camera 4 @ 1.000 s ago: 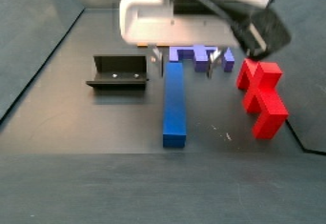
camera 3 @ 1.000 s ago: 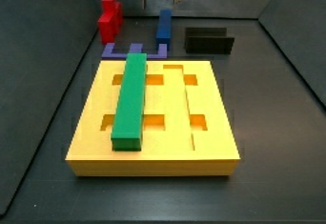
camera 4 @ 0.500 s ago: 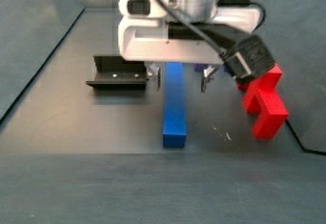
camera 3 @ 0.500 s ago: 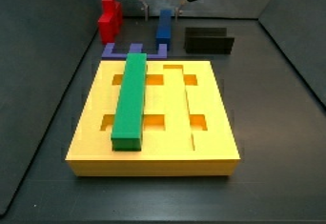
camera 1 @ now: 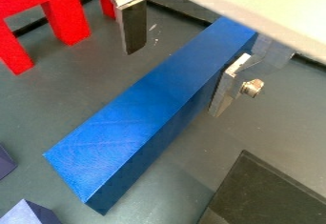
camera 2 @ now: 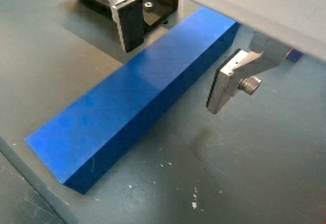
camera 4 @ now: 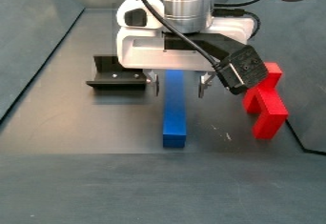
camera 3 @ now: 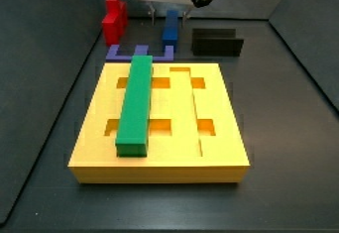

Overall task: Pick up the blue object. Move up. Move to above the board. Insert the blue object.
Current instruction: Pick up the blue object.

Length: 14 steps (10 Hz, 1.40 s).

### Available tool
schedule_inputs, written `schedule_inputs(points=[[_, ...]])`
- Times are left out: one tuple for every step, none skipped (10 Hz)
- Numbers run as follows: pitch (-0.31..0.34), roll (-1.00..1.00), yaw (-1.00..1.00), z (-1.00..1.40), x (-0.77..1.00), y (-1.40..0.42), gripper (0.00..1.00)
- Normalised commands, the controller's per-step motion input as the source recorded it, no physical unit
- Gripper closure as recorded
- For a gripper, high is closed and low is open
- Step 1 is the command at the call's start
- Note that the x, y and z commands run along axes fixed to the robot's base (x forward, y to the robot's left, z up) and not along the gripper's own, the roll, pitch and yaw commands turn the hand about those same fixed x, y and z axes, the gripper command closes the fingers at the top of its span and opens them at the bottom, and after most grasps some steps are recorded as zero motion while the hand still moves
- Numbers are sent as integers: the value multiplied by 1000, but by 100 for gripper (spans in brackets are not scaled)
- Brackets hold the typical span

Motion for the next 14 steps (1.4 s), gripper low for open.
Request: schedule_inputs(points=[[0, 0, 0, -103, 0, 0, 0], [-21, -16, 0, -180, 0, 0, 0], [0, -10, 0, -69, 0, 0, 0], [-1, 0, 0, -123, 0, 0, 0], [0, 0, 0, -171, 0, 0, 0], [0, 6, 0, -63, 0, 0, 0], [-13, 0, 0, 0, -20, 0, 0], [0, 0, 0, 0, 0, 0, 0], [0, 0, 0, 0, 0, 0, 100], [0, 0, 0, 0, 0, 0, 100], [0, 0, 0, 0, 0, 0, 100], [0, 0, 0, 0, 0, 0, 100], [0, 0, 0, 0, 0, 0, 100], [0, 0, 0, 0, 0, 0, 100]])
